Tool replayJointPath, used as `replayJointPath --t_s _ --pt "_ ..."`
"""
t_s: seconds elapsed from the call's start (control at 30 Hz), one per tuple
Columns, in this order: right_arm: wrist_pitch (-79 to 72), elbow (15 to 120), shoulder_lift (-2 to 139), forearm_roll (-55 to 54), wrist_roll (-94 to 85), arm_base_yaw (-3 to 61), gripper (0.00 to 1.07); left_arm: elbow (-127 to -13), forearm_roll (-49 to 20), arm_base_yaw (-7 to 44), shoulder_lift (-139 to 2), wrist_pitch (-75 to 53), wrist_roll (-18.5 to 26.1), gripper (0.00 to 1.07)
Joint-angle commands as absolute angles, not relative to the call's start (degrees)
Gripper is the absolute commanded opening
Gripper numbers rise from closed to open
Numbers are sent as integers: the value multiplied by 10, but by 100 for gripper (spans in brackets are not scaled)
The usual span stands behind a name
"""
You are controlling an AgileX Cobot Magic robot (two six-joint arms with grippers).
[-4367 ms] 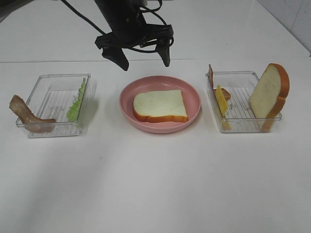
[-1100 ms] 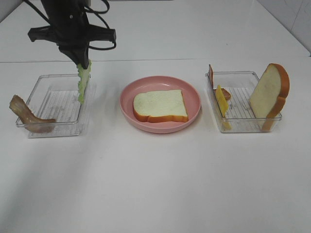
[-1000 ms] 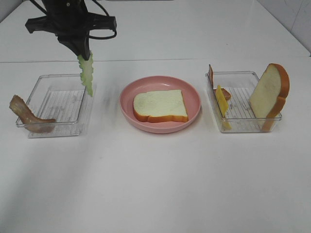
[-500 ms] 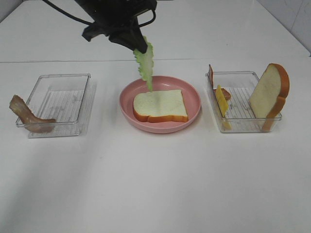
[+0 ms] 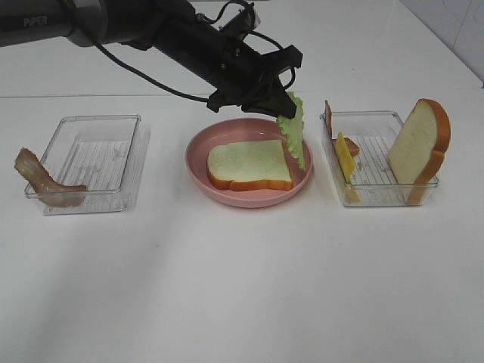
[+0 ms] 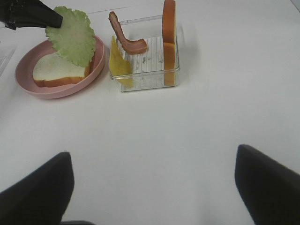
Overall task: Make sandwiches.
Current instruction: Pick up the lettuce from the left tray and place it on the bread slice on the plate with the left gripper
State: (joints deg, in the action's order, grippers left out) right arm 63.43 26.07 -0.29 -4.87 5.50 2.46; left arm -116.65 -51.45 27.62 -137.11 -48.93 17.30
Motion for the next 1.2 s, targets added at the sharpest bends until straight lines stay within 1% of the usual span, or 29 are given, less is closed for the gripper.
replayJointPath --t_s 0.03,0.07,0.1,0.17,0.2,0.23,0.27,0.43,0.47,0.57,0.6,0.63,0.67,0.7,0.73,0.77,0.8,0.83,0.87,0.9,1.03,1.07,1.1,1.17,1.2 --pt "627 259 -20 -50 54 24 87 -1167 -519 279 -1381 -478 177 0" --pt "627 259 -20 -50 54 24 87 -1167 -519 279 -1381 -478 177 0" --pt "627 259 -20 -50 54 24 87 -1167 -497 279 -1381 -476 177 0" --pt "627 259 -20 -50 54 24 87 -1167 -488 279 -1381 -475 177 0" --pt "627 259 -20 -50 54 24 87 -1168 -469 279 -1381 -472 174 0" --pt "627 259 -20 -50 54 24 87 -1168 -469 279 -1381 -472 174 0" --pt "627 259 -20 -50 54 24 87 -1168 -451 279 -1381 -472 173 0" --pt "627 259 -20 -50 54 24 87 -1168 -420 279 -1381 -472 173 0" --pt "627 259 -20 -50 54 24 87 -1168 -398 279 -1381 -472 173 0" --pt "627 259 -20 -50 54 24 87 -1168 -389 279 -1381 -472 173 0" --pt "627 259 -20 -50 54 24 87 -1168 -371 279 -1381 -472 173 0" --pt "627 259 -20 -50 54 24 87 -1168 -355 279 -1381 -472 165 0" --pt "627 259 -20 -50 54 24 87 -1168 -355 279 -1381 -472 165 0" --pt "627 259 -20 -50 54 24 87 -1168 -343 279 -1381 -470 154 0" --pt "627 259 -20 -50 54 24 87 -1168 -316 279 -1381 -466 129 0" --pt "627 259 -20 -50 54 24 87 -1168 -316 279 -1381 -466 129 0" --pt "627 259 -20 -50 54 24 87 -1168 -288 279 -1381 -465 107 0" --pt "627 259 -20 -50 54 24 87 -1168 -288 279 -1381 -465 107 0" --pt "627 259 -20 -50 54 24 87 -1168 -270 279 -1381 -466 95 0" --pt "627 259 -20 -50 54 24 87 -1168 -267 279 -1381 -468 95 0" --pt "627 259 -20 -50 54 24 87 -1168 -267 279 -1381 -470 93 0" --pt "627 259 -20 -50 54 24 87 -1168 -267 279 -1381 -472 87 4" --pt "627 259 -20 -50 54 24 87 -1168 -267 279 -1381 -472 87 4" --pt "627 259 -20 -50 54 24 87 -1168 -264 279 -1381 -477 87 21" --pt "627 259 -20 -50 54 24 87 -1168 -264 279 -1381 -477 87 21"
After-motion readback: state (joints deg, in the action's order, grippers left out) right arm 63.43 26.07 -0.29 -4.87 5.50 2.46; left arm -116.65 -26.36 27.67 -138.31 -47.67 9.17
